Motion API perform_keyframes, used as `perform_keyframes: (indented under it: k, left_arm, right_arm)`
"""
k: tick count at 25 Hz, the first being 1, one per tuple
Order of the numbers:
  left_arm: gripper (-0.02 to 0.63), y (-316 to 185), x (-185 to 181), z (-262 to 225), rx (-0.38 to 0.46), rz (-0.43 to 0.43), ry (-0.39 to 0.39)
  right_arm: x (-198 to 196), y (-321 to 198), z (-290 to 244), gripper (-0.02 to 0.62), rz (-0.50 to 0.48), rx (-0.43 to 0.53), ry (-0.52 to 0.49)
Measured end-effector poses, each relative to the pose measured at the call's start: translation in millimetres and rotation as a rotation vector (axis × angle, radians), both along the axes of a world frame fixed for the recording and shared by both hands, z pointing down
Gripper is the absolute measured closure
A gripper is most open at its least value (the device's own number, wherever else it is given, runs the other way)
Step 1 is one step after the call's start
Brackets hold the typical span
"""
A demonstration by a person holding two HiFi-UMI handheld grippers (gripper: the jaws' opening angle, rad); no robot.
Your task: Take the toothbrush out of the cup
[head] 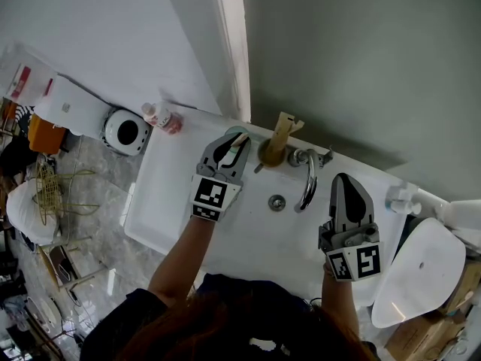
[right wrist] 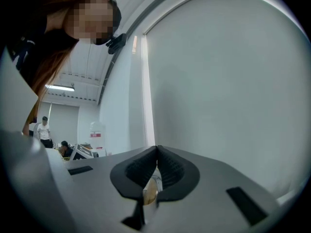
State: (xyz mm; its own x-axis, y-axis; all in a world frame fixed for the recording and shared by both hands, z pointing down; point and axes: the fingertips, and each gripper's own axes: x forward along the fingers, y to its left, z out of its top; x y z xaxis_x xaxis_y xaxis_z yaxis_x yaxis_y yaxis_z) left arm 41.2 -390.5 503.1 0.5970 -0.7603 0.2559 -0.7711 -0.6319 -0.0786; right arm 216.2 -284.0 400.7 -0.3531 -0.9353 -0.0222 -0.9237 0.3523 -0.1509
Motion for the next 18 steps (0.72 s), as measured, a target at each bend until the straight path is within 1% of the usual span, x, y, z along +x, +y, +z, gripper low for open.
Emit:
perform_keyframes:
  k: [9, 14, 18]
  left_arm:
    - [0.531, 20.2, -19.4, -64.7, 0.071, -0.054, 0.059]
    - [0.531, 41.4, -23.6, -87.8, 0.085, -0.065, 0.077]
    - [0.531, 62.8, -25.2, -104.8, 0.102, -0.064, 0.077]
  right_arm:
    - [-3.1, 21.2, -23.0, 0.580, 0.003, 0.049, -0.006]
    - [-3.2, 40.3, -39.7, 0.580, 0.014, 0.091, 0.001]
    - [-4.5, 56.8, -52.7, 0.580, 0.016, 0.120, 0.013]
